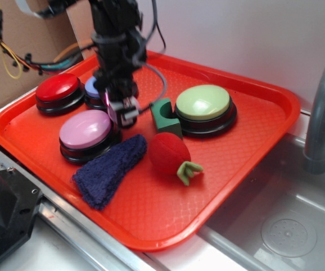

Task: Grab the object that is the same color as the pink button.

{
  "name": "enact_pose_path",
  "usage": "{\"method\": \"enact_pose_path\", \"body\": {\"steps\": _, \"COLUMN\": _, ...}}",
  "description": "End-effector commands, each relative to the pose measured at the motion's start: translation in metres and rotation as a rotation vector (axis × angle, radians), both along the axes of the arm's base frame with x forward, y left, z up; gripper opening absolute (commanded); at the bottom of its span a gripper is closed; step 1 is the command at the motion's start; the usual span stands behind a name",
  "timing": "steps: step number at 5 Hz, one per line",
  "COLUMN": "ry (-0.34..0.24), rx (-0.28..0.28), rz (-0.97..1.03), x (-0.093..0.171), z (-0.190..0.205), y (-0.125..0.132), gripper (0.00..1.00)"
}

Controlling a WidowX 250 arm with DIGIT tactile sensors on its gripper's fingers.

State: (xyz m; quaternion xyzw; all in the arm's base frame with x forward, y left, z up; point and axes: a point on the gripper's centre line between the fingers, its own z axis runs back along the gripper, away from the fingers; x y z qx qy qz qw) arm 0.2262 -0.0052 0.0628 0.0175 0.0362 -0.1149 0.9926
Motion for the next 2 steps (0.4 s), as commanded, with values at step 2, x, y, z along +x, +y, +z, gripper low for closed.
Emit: {"method": "enact_pose_path", "body": {"steps": 2, "ry": -0.001, "rx": 0.007, "rz": 0.340, "x": -0.015, "z": 0.097, "y": 0.058, "gripper": 0.00}}
